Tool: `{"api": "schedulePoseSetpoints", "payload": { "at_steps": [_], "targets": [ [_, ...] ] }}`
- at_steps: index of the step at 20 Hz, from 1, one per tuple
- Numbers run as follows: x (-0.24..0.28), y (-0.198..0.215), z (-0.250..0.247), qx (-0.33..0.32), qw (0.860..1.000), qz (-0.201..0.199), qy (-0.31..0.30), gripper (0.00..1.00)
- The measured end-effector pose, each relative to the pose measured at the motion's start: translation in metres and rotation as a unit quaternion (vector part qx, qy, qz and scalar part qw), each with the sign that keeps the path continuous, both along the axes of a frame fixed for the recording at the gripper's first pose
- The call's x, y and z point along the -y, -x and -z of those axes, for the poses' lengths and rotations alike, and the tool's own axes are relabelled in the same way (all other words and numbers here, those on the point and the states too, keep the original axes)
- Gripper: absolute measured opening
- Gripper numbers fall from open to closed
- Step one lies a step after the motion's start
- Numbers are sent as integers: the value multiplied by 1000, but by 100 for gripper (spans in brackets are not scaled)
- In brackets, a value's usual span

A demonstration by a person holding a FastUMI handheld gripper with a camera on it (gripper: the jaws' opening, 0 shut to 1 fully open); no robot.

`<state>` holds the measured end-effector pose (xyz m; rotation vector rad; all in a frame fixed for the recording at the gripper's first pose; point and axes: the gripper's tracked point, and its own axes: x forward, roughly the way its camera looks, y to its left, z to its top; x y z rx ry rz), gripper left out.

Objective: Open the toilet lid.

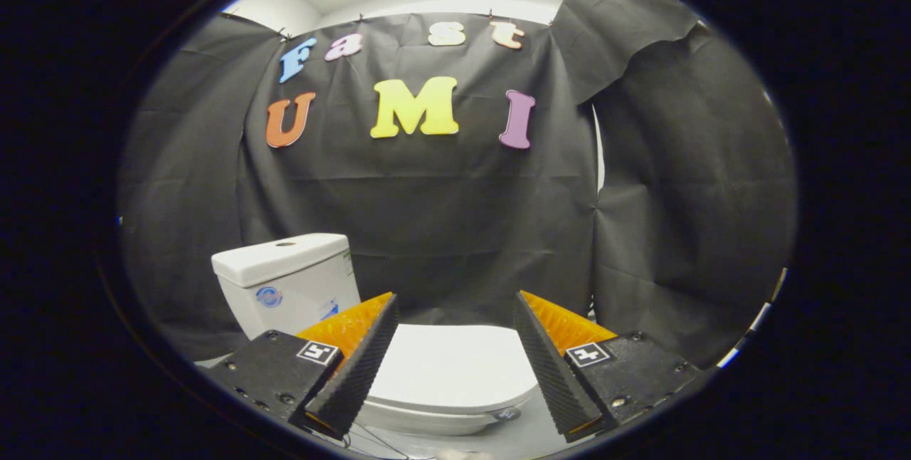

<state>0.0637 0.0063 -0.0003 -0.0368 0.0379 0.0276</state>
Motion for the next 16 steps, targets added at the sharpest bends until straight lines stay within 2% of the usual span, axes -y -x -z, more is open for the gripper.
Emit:
{"api": "schedulePoseSetpoints", "payload": {
  "at_steps": [5,10,14,16],
  "targets": [
    [50,-50,24,-20,1000,16,-3,100],
    [100,-77,83,-69,992,25,-99,100],
    [128,-84,141,-131,975,38,-175,98],
    [139,-80,176,-146,971,36,-184,98]
  ]
}}
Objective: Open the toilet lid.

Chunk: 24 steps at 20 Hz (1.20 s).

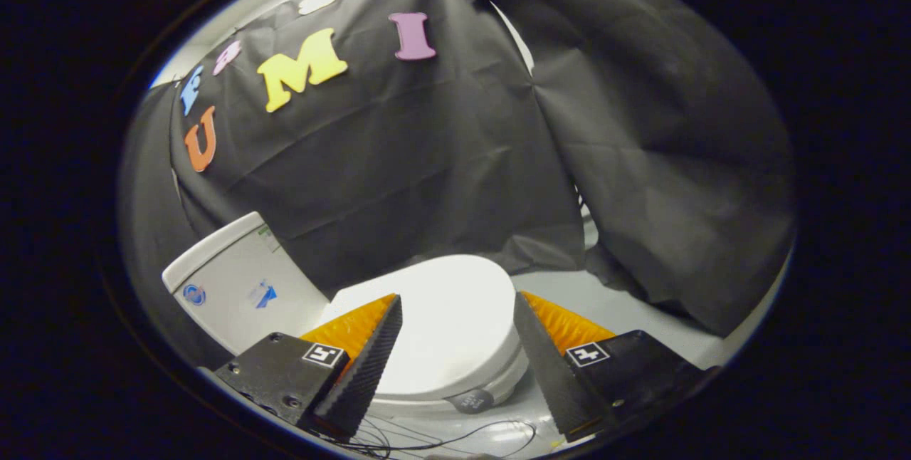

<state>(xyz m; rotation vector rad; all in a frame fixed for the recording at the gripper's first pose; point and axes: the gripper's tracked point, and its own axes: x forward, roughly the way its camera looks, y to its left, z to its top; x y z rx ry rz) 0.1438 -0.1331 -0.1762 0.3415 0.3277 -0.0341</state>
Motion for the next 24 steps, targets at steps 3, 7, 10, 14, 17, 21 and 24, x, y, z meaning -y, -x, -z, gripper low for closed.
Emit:
{"api": "schedulePoseSetpoints", "payload": {
  "at_steps": [3,7,10,14,17,21,24],
  "targets": [
    [3,12,56,-90,993,-9,-76,97],
    [-1,16,72,-120,982,-12,-145,96],
    [-16,20,90,-157,965,-37,-208,96],
    [-36,24,122,-198,949,-34,-242,92],
    [-40,27,129,-208,938,-39,-273,81],
    [-44,27,139,-224,922,-35,-314,63],
    [-47,21,143,-227,919,-41,-320,46]
  ]
}}
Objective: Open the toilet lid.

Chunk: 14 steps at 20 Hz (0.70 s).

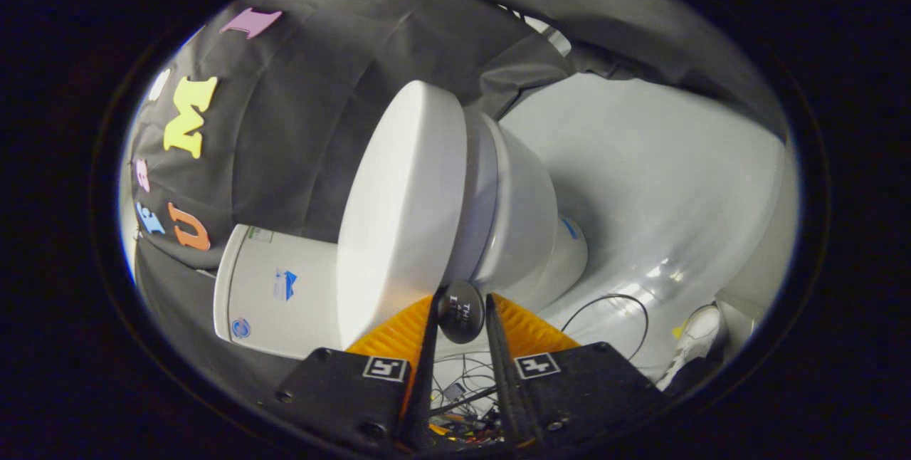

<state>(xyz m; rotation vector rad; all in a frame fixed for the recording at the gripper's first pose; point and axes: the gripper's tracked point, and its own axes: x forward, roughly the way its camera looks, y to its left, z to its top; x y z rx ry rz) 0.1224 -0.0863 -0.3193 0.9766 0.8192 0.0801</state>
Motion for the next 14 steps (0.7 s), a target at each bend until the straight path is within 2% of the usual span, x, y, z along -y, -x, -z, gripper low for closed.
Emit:
{"api": "schedulePoseSetpoints", "payload": {
  "at_steps": [2,4,8,14],
  "targets": [
    [4,2,-2,-1,1000,4,1,33],
    [4,2,-3,-3,1000,14,-15,30],
    [7,1,-9,-19,998,43,-47,12],
    [5,-3,-14,-34,998,48,-6,11]
  ]
}}
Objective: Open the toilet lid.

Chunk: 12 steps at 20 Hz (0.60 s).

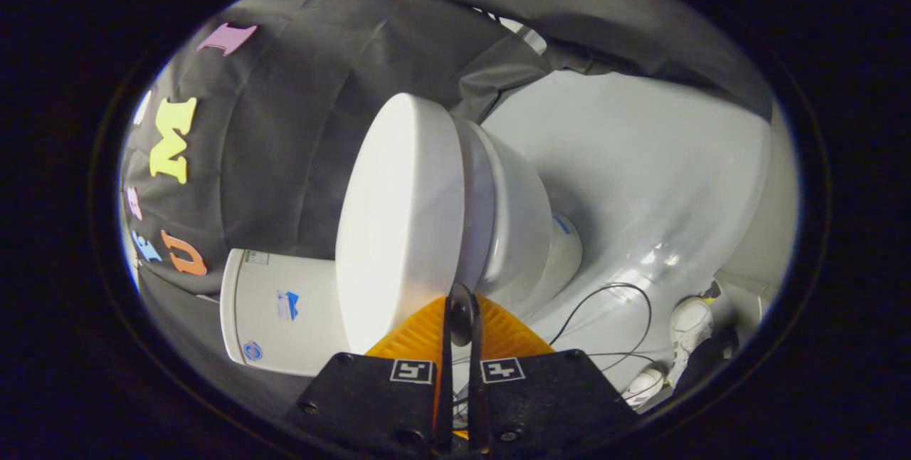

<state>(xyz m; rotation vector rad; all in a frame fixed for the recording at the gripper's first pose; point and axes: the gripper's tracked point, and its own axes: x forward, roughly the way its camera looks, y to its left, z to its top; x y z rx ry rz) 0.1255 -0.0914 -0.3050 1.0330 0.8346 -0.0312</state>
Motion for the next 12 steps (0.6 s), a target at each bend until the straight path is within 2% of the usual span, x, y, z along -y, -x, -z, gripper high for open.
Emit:
{"api": "schedulePoseSetpoints", "payload": {
  "at_steps": [7,12],
  "targets": [
    [1,-2,-13,20,1000,6,15,11],
    [0,-4,-33,44,999,6,13,7]
  ]
}}
